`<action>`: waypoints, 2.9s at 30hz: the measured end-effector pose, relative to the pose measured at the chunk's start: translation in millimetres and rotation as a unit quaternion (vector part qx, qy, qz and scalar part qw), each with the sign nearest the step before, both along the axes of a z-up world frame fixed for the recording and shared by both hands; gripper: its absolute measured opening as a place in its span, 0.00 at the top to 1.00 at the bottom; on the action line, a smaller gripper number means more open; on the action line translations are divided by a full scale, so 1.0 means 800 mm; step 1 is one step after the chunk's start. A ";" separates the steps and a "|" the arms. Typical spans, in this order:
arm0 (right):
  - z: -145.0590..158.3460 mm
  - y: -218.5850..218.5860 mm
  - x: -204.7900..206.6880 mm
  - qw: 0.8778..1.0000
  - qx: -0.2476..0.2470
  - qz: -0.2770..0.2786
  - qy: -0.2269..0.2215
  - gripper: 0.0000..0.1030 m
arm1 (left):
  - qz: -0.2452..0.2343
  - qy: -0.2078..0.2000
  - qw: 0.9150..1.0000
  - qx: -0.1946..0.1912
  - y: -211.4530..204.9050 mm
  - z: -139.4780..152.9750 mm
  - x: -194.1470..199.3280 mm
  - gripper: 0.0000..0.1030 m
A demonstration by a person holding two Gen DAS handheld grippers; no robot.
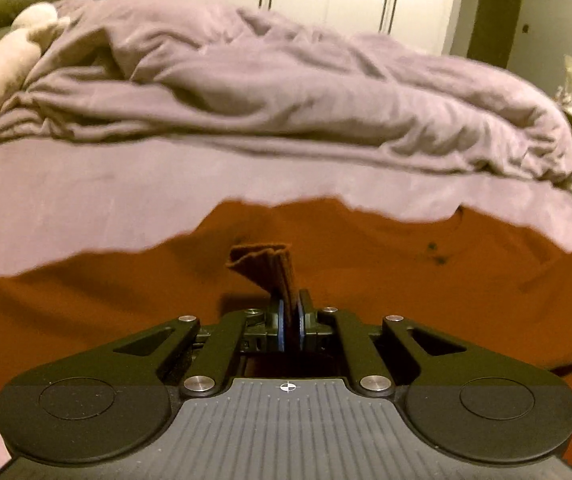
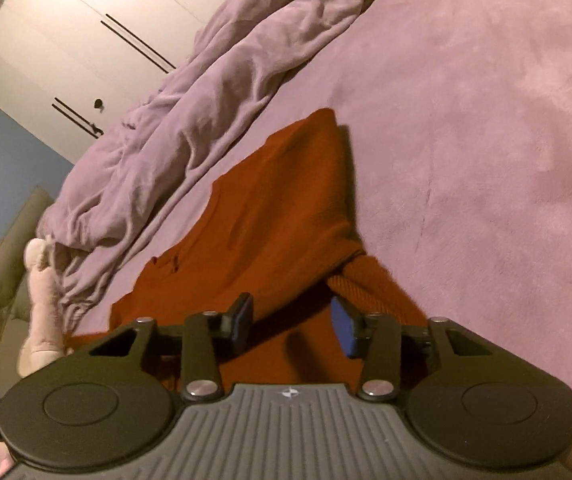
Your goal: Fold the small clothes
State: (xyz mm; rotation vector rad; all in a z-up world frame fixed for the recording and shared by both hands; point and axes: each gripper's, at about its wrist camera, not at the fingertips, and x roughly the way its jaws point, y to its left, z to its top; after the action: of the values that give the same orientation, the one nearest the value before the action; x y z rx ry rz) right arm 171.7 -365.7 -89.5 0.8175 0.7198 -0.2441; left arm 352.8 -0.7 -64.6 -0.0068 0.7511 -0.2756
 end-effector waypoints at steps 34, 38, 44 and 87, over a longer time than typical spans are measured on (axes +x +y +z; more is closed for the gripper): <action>0.012 0.054 0.037 0.968 -0.219 0.059 0.110 0.84 | 0.224 0.046 0.970 -0.085 0.264 0.002 -0.063 0.18; 0.030 0.072 0.019 0.976 -0.188 0.072 0.083 0.54 | 0.301 0.048 0.943 -0.135 0.338 -0.003 -0.077 0.21; 0.053 0.116 -0.013 0.985 -0.127 0.105 0.040 0.51 | 0.428 0.049 0.870 -0.241 0.442 -0.039 -0.098 0.58; 0.069 0.198 0.053 0.967 -0.050 0.249 -0.016 0.50 | 0.062 0.037 0.996 -0.042 0.099 0.008 -0.113 0.41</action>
State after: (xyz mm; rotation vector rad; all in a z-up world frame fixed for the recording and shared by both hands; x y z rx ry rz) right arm 213.9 -206.9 -34.5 0.5207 0.8516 0.1851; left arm 262.7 78.5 -57.8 -0.1435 0.8091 -0.1888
